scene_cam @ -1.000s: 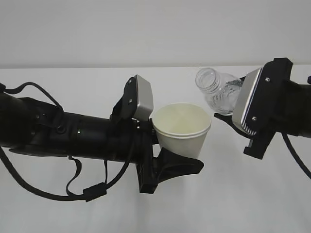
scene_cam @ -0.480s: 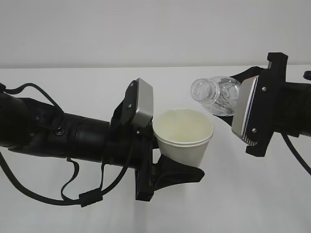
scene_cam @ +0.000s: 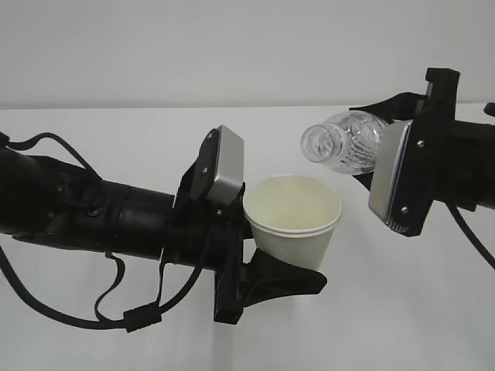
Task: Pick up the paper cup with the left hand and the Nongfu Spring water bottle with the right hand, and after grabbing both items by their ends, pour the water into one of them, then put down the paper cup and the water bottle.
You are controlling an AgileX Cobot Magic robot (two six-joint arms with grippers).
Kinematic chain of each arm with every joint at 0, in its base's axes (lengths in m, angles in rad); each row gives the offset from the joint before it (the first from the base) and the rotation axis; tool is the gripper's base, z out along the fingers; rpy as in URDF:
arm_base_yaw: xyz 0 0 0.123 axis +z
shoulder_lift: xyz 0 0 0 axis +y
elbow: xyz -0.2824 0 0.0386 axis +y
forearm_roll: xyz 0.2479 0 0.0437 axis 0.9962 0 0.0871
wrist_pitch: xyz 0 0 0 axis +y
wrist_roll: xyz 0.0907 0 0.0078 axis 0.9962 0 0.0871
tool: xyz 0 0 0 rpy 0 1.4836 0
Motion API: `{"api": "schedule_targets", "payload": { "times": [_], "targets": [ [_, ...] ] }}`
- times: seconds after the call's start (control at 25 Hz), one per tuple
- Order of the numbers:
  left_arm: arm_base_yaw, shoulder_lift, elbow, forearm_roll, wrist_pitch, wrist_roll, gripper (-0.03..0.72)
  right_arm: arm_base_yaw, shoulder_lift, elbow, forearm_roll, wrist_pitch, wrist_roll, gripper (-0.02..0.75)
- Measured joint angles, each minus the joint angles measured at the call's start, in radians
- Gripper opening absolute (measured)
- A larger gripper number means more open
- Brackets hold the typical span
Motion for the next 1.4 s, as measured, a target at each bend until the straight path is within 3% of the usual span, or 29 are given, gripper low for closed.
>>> {"api": "schedule_targets", "payload": {
  "times": [0.92,1.4],
  "targets": [
    [0.000,0.000,0.000,0.000,-0.037,0.000,0.460,0.000,0.000,0.001,0.006,-0.061,-0.196,0.469],
    [0.000,0.000,0.000,0.047,-0.058,0.000,0.460,0.000,0.000,0.002,0.079,-0.092,-0.311,0.469]
  ]
}}
